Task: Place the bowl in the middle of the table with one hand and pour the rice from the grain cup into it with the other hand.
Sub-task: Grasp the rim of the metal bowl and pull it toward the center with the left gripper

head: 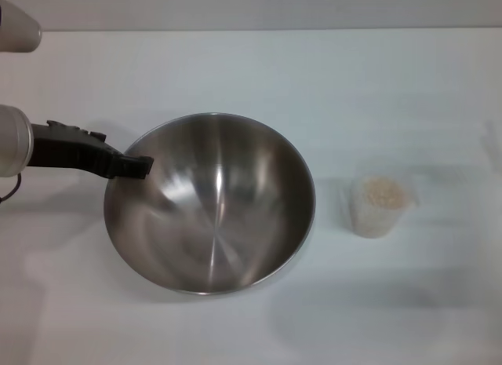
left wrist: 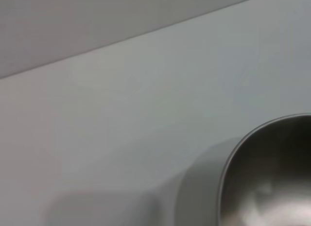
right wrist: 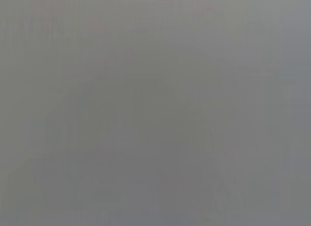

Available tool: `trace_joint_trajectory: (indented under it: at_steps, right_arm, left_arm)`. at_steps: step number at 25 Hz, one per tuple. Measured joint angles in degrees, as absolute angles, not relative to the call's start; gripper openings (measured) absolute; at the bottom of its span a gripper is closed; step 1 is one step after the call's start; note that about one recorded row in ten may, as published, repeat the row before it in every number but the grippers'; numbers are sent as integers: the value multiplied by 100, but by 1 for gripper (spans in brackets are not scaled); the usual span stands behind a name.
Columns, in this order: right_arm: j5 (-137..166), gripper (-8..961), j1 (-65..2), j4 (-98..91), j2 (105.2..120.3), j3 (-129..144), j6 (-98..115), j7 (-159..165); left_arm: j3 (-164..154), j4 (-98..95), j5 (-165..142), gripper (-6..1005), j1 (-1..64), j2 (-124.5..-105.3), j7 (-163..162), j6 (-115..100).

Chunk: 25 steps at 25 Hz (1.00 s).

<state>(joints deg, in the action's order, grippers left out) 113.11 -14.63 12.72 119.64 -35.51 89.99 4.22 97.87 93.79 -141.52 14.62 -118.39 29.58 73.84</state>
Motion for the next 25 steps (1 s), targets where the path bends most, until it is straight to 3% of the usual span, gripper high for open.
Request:
trace_joint_trajectory:
  at_steps: [18,25]
  right_arm:
    - [11311,846,-1503,1248,11945,-3551,8929,422]
    - [11311,846,-1503,1247,11941,-3560,8929,422]
  left_arm:
    - [9562,8742,-14150,868,1521,-11843,3058,7030]
    - [9565,8721,-14134,798,1580,-11832,3123,7062]
